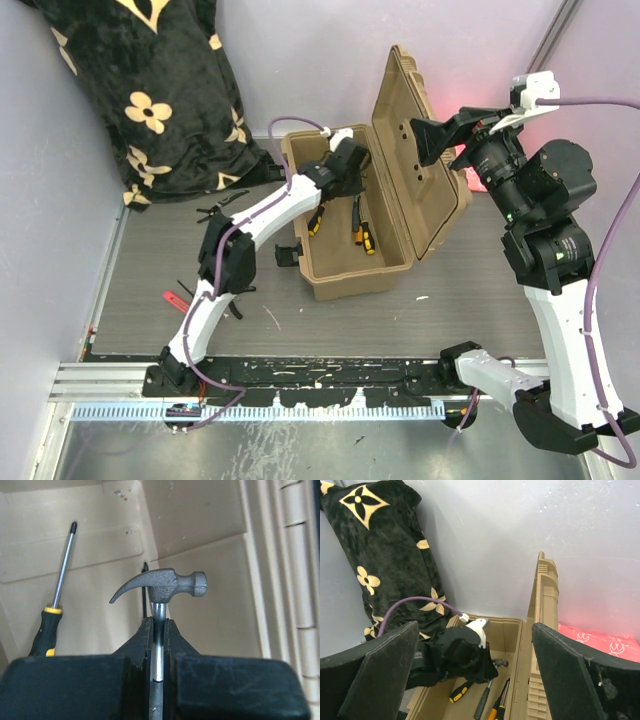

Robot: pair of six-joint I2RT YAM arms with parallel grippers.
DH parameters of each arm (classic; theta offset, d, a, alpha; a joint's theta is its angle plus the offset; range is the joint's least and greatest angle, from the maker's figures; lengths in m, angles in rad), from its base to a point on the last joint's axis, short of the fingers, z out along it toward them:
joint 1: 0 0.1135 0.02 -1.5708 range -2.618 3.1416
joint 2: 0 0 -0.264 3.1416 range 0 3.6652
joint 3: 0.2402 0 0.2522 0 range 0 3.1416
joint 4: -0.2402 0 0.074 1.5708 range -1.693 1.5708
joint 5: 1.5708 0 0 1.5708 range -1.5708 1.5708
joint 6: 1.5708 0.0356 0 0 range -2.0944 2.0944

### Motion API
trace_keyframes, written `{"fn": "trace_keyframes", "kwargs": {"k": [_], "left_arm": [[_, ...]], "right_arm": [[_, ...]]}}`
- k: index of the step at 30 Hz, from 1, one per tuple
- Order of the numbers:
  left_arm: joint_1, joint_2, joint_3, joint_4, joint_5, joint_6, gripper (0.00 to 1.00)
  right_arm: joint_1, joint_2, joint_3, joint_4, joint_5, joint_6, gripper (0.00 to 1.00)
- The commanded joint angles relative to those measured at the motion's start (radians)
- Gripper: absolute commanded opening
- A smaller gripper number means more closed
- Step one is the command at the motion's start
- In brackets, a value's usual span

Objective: Pack the tool kit

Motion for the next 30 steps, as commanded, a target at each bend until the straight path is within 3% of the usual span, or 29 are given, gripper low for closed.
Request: {"fn": "trace_keyframes", "kwargs": {"k": [1,9,16,25,30], "left_arm": [[-0.034,0.071,0.147,-0.25,-0.191,-0.063,0.0],[-0.05,0.074,0.062,-0.269,-0.287,-0.088,0.0],[-0.049,0.086,0.026,-0.24,-0.28,-0.039,0.0],[-0.045,0.09,-0.004,-0.195,-0.262,0.023,0.25],[-0.038,0.077,0.012,-0.159,-0.25,0.087,0.32]], "right_arm": [[-0.002,0.001,0.049,0.03,0.002,-0.017,1.0],[-0.002,-0.028,0.053,0.004,0.017,-0.023,1.0],[-0.002,-0.051,0.061,-0.018,0.026,-0.026,1.0],[-0.002,-0.067,0.071,-0.036,0.032,-0.027,1.0],[-0.002,-0.078,0.071,-0.042,0.038,-0.026,1.0]]}}
